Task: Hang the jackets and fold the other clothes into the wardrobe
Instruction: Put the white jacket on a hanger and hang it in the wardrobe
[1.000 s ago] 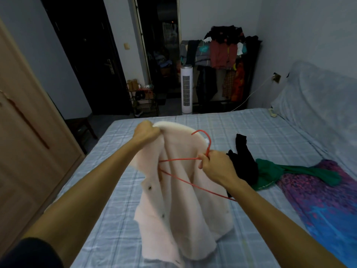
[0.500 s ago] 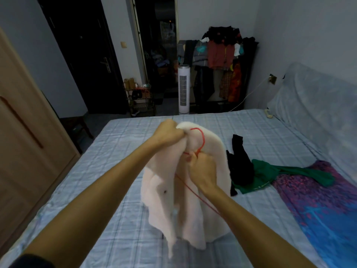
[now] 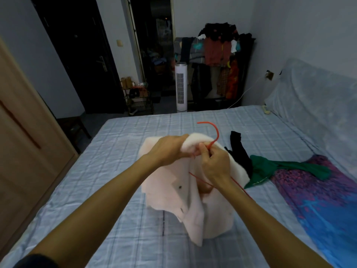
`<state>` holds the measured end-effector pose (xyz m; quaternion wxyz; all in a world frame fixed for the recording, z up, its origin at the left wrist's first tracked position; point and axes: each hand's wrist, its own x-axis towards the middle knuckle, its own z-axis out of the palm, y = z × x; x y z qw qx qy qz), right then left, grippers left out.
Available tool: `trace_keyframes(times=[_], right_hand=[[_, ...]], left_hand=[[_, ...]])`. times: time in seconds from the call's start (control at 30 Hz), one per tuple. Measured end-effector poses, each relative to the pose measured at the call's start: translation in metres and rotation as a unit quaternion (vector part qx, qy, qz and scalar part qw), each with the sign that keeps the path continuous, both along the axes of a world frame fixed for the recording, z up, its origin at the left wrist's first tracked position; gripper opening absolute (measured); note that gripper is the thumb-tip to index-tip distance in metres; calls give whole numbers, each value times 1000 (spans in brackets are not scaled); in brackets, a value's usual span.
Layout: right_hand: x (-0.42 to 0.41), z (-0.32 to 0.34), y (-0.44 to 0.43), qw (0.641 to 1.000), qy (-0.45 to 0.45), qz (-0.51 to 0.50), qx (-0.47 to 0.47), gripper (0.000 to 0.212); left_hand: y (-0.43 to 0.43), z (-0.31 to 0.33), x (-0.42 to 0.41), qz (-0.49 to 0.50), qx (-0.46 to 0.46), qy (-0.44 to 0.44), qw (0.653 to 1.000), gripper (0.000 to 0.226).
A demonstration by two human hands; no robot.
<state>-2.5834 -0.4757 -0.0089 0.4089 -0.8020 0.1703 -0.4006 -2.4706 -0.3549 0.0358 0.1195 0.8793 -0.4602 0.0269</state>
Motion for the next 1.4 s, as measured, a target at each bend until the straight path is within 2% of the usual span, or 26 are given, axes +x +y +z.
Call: trace_keyframes(times=[0.07, 0.13, 0.23, 0.3, 0.37, 0.47, 0.53, 0.6, 0.67, 0.73, 0.83, 0.9, 0.97, 1.03, 1.17, 1.33, 1.4], right_hand=[[0, 1, 0, 999, 8, -18, -32, 33], [-2, -1, -2, 997, -39, -43, -57, 24], [-12, -16, -8, 987, -101, -62, -106, 26], [-20, -31, -19, 987, -111, -95, -61, 25], [-27, -47, -33, 981, -105, -158, 29, 18], [-33, -69, -49, 966, -41, -234, 106, 21], [-34, -82, -51, 953, 2, -263, 148, 28], [-31, -92, -48, 955, 57, -226, 185, 28], [-19, -99, -41, 959, 136, -131, 212, 35], [-4, -100, -31, 958, 187, -55, 210, 58], [17, -100, -17, 959, 242, -52, 140, 88], [29, -99, -16, 956, 262, -72, 108, 84], [40, -93, -22, 954, 288, -43, 78, 59], [50, -77, -30, 953, 295, -4, 69, 40], [58, -26, -66, 962, 232, -69, 127, 27], [51, 49, -89, 974, 202, -58, 89, 19], [45, 67, -85, 977, 187, -65, 75, 20]], left_hand=[[1, -4, 2, 4, -18, -1, 1000, 55], [3, -4, 5, 15, -48, 5, 999, 49], [10, -1, 13, 50, -96, 32, 994, 51], [18, 1, 17, 51, -119, 36, 991, 44], [24, 5, 20, 57, -146, 26, 987, 30], [31, 13, 24, 82, -184, 2, 980, 42], [39, 19, 26, 90, -204, -3, 975, 38], [45, 27, 26, 76, -219, -18, 973, 42], [49, 34, 22, 63, -236, -38, 969, 41], [53, 40, 18, 57, -249, -59, 965, 40], [64, 48, 16, 63, -269, -73, 958, 35], [73, 54, 16, 80, -291, -85, 950, 34], [83, 61, 16, 85, -302, -95, 945, 35], [97, 65, 17, 81, -293, -107, 947, 35], [126, 63, 26, 144, -167, -138, 966, 43], [133, 38, 48, 166, -20, -192, 967, 34], [119, 27, 52, 184, -22, -189, 964, 35]])
